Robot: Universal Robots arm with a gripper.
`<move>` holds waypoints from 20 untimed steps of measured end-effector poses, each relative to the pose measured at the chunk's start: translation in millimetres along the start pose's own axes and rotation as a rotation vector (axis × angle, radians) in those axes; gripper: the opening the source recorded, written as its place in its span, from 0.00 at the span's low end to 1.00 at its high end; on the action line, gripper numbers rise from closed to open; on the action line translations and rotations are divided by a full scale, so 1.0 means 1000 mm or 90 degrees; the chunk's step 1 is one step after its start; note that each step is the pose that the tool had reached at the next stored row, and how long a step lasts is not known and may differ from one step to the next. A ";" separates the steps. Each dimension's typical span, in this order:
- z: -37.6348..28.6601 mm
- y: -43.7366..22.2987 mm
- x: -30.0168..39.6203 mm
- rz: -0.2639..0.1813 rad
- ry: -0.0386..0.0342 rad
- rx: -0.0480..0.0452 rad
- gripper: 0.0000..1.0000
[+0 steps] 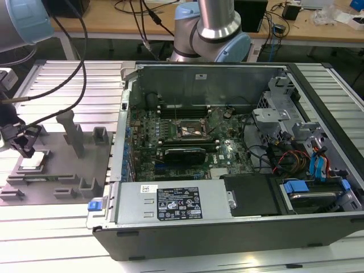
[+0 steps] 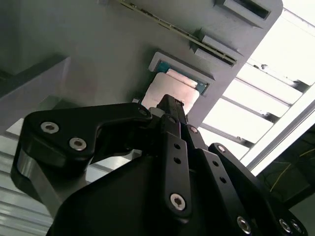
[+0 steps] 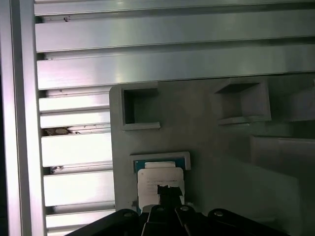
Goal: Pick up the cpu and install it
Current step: 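Pick up the cpu and move it towards the insertion slot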
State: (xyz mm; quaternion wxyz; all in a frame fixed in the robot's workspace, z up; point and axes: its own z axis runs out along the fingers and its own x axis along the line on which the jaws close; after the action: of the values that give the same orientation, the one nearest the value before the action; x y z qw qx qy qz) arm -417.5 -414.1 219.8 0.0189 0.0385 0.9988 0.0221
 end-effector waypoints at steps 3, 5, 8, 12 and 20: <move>0.0001 0.0000 0.0000 0.000 0.0000 0.0000 0.11; 0.0002 0.0000 0.0000 0.000 0.0000 0.0000 0.24; 0.0030 -0.0002 0.0001 0.000 0.0000 0.0006 0.55; 0.0106 -0.0004 0.0004 -0.001 -0.0012 0.0170 0.55; 0.0155 -0.0002 0.0006 -0.001 -0.0013 0.0169 0.62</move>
State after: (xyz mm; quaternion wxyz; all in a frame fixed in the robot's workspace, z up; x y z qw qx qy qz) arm -417.5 -413.6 204.3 0.0194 0.0382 0.9990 0.0088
